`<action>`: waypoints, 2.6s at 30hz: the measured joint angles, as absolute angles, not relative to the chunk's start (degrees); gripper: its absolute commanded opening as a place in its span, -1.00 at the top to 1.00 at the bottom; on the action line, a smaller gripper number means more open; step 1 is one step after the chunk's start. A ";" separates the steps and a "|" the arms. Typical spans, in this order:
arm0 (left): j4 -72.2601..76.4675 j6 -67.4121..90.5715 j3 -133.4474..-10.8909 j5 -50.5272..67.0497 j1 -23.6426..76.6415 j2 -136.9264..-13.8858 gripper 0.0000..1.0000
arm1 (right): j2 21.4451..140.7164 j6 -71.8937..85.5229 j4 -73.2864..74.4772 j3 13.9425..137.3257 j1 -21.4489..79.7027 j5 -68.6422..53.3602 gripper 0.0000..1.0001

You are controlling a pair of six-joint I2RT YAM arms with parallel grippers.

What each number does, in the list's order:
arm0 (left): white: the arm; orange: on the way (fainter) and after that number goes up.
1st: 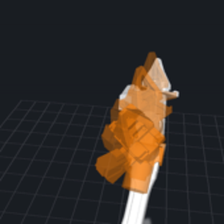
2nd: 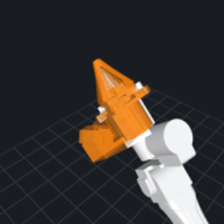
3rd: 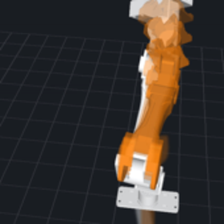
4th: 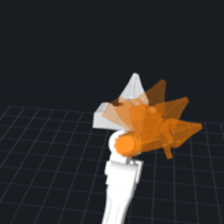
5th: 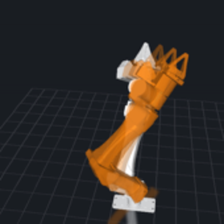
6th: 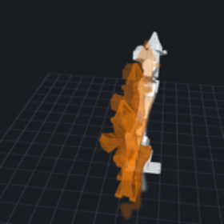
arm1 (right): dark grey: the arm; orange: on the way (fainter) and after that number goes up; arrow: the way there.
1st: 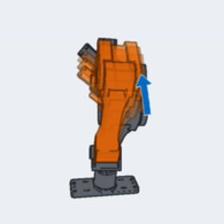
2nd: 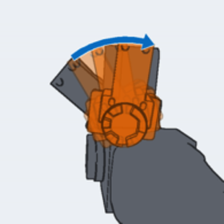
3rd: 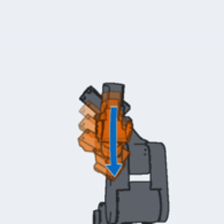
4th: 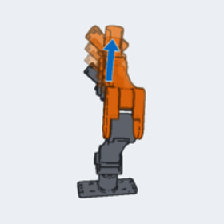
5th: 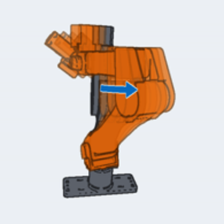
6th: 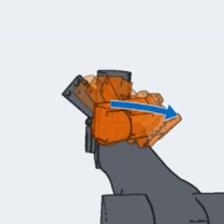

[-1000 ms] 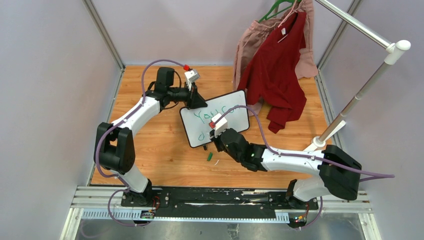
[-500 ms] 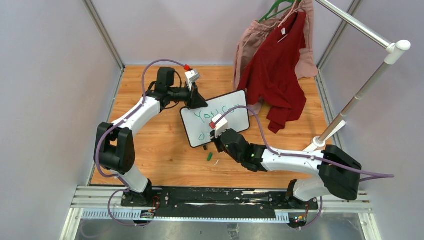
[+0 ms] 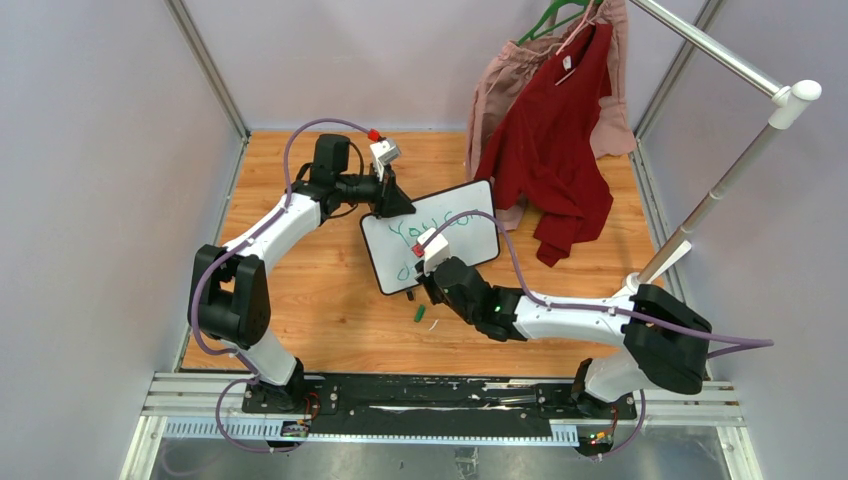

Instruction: Write a sentence on the whiteboard

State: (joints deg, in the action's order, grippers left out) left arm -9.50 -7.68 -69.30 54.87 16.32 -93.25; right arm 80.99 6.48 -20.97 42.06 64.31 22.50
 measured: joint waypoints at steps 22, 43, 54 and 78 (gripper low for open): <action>-9.32 -7.68 -69.30 54.76 16.32 -93.25 1.00 | 81.03 8.58 -19.18 41.50 63.86 22.50 1.00; -9.21 -7.66 -69.30 54.65 16.43 -93.25 1.00 | 79.83 8.12 -16.62 42.63 62.46 22.52 1.00; -9.21 -7.66 -69.30 54.59 16.49 -93.25 1.00 | 79.92 7.88 -15.79 44.21 62.24 22.39 1.00; -9.17 -7.64 -69.30 54.35 16.62 -93.25 1.00 | 80.90 8.16 -15.55 45.28 62.78 20.25 1.00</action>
State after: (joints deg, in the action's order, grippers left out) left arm -9.17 -7.64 -69.30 54.35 16.62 -93.25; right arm 80.90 8.16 -15.55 45.28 62.78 20.25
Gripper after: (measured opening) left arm 0.170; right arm 0.148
